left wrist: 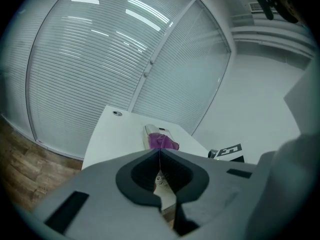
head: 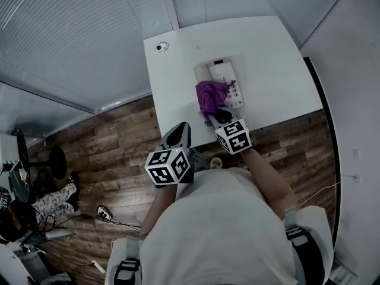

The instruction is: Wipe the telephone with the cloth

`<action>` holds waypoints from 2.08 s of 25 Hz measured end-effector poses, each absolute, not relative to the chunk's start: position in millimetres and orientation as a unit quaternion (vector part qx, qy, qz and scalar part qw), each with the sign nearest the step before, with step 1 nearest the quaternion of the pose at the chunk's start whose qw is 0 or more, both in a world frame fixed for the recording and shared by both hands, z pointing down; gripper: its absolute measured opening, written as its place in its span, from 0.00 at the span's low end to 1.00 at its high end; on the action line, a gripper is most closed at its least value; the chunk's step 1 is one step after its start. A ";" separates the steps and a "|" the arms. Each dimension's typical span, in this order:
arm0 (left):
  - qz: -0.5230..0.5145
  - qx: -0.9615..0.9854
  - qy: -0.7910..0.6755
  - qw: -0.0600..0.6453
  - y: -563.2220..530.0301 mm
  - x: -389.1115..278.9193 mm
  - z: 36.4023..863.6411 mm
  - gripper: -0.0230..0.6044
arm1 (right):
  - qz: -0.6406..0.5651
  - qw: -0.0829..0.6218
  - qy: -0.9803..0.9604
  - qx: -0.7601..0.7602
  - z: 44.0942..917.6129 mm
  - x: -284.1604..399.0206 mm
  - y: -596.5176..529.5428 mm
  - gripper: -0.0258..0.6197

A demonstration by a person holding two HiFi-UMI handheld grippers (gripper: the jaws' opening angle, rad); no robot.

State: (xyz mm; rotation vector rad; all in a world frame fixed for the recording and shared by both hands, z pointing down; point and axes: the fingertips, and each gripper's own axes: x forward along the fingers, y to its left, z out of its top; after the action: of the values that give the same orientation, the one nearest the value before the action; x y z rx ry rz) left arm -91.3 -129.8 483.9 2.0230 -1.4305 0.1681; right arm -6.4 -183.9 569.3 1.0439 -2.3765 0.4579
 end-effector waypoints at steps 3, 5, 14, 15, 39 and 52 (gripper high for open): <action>0.063 0.771 -0.545 0.325 -126.7 -89.4 483.7 0.07 | 0.167 0.258 -0.873 0.379 571.7 -6.4 -177.4 0.17; 0.062 0.772 -0.543 0.325 -125.1 -87.9 484.1 0.07 | 0.171 0.262 -0.873 0.375 575.4 -5.7 -172.1 0.17; 0.067 0.777 -0.536 0.322 -120.3 -76.9 488.9 0.07 | 0.199 0.268 -0.865 0.375 588.3 -2.2 -156.2 0.17; 0.068 0.779 -0.535 0.321 -120.0 -75.2 488.4 0.07 | 0.202 0.266 -0.864 0.376 588.0 -1.7 -156.0 0.17; 0.092 0.790 -0.525 0.304 -170.1 -42.4 492.8 0.07 | 0.199 0.153 -0.858 0.448 510.6 57.9 -156.0 0.17; 0.173 0.769 -0.547 0.281 -238.7 -14.0 534.6 0.44 | 0.182 0.111 -0.836 0.506 486.3 106.2 -169.1 0.17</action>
State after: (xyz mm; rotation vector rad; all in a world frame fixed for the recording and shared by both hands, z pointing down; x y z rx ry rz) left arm -14.0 -238.7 534.6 2.0620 -1.4662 0.4626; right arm 106.2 -169.1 486.3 1.4858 -2.4546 0.5345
